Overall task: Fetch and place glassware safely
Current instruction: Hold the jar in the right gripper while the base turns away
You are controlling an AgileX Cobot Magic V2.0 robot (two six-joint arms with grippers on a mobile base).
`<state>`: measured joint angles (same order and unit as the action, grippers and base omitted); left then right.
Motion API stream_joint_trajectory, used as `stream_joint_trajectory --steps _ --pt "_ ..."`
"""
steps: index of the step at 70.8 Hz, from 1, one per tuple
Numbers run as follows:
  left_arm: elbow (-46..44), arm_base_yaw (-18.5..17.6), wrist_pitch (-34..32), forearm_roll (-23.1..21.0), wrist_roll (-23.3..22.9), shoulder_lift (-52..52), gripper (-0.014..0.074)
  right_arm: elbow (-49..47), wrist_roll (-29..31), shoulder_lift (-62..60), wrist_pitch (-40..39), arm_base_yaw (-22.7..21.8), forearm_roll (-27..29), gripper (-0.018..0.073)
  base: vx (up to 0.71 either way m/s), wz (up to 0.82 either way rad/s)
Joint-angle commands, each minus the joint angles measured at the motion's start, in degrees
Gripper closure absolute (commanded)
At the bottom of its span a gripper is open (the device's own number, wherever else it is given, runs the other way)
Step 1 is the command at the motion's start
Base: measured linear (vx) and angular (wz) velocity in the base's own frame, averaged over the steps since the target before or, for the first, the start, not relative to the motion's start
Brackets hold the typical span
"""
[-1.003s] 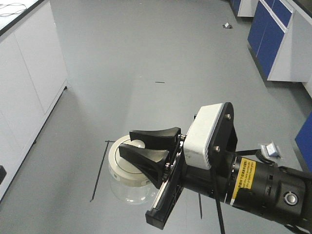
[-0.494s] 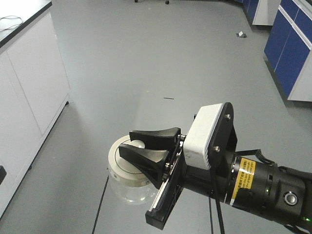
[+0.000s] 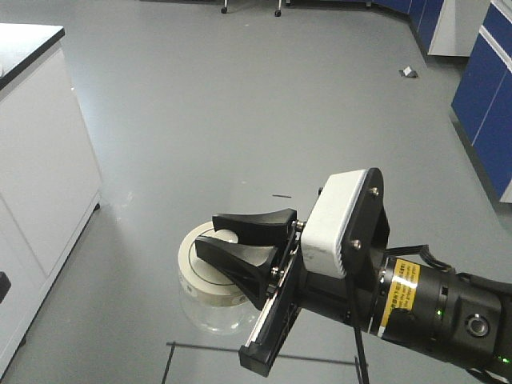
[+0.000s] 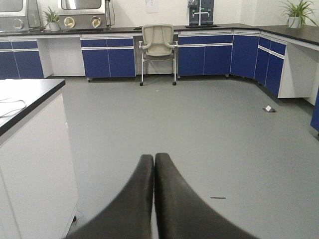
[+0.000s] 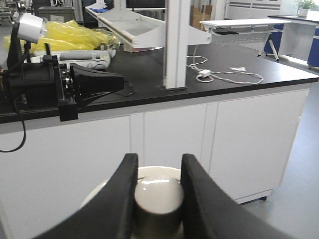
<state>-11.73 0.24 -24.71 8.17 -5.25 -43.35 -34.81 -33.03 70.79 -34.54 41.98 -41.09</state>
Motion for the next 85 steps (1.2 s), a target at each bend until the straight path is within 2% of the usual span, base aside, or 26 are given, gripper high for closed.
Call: stream_joint_trajectory --steps 1,85 --pt "-1.46 -0.02 -4.12 -0.72 -0.42 0.17 0.0603 -1.81 0.38 -1.87 -4.94 0.02 1.82 0.0563 0.50 0.01" --pt "-1.46 -0.02 -4.17 -0.72 -0.42 0.17 0.0603 -1.81 0.44 -1.87 -4.94 0.02 1.82 0.0563 0.54 -0.08"
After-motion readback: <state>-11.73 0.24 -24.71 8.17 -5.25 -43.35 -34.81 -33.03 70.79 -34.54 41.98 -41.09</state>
